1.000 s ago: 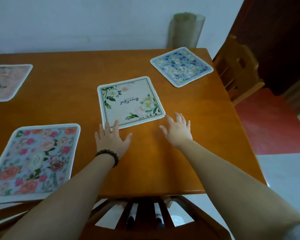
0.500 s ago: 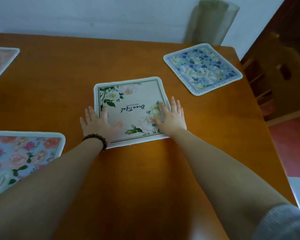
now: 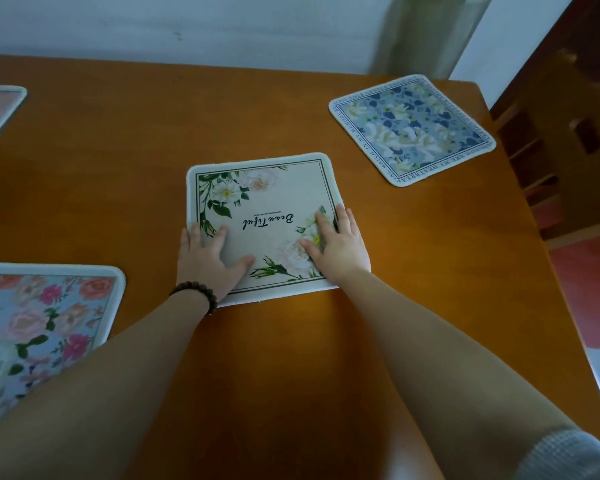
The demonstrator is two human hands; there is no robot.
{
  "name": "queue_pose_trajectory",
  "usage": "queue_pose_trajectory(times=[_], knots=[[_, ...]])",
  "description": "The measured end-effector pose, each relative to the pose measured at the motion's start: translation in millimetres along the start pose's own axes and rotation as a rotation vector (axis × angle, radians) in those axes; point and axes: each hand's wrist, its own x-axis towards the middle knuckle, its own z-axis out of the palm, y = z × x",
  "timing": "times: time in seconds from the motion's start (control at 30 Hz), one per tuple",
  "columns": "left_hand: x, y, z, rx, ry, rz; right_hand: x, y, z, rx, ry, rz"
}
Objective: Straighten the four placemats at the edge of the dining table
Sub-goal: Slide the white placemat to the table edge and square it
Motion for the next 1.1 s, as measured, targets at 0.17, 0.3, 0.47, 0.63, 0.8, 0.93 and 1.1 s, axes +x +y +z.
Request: queue_pose_trajectory(times=[0.17,0.3,0.47,0.63,0.8,0.93,1.1], knots=[[-36,4,4,-0.057,-0.027,0.023,-47,10,0,0.006,0.004,0.035],[-71,7,8,-0.085,-0.091,0.037,-94,18,0,0.012,-0.019,0.078],[-111,1,14,-0.085,-0.15,0.085,-146,25,4,0.021,-0.012,0.113],[-143,-11,18,-0.07,-0.195,0.132,-189,22,8,0.052,-0.019,0.161],[-177,-25,20,-0.05,-0.239,0.165,-234,12,13,0.052,-0.029,0.187],[-205,-38,22,0.009,-0.272,0.211,-263,6,16,0.001,-0.072,0.213],[-200,-51,10,0.175,-0.253,0.29,-276,-6,7,-0.071,-0.076,0.286]])
